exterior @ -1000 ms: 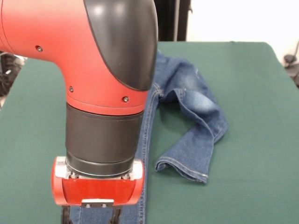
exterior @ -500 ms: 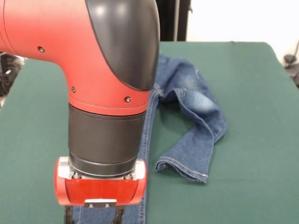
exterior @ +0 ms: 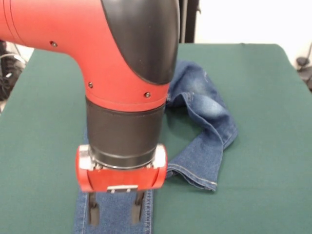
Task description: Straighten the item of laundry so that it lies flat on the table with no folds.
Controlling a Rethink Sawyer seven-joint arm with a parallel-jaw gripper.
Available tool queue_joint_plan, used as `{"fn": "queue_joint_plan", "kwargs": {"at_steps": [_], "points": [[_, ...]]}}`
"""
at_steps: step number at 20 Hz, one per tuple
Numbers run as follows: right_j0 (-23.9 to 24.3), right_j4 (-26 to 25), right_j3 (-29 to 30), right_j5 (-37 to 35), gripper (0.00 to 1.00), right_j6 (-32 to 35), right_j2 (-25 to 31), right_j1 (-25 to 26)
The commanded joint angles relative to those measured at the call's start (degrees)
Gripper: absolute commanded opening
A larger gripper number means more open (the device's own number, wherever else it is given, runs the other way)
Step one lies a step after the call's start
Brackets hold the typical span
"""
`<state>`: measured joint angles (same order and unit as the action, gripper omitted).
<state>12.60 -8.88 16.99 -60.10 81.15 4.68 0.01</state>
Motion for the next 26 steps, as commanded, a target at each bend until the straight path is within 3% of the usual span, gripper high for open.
{"fn": "queue_joint_plan", "kwargs": {"at_steps": [1, 11, 19, 26], "points": [[-2.3, 0.8, 9.9, -9.4, 1.00, 1.9, 1.3, -1.4], [-1.9, 3.2, 14.8, -12.3, 1.00, 9.5, 1.2, -3.0], [-3.4, 1.1, 20.3, -4.6, 1.00, 10.7, -1.5, -6.1], [-4.6, 2.1, 31.2, 1.2, 1.00, 17.1, -2.4, -11.1]]}}
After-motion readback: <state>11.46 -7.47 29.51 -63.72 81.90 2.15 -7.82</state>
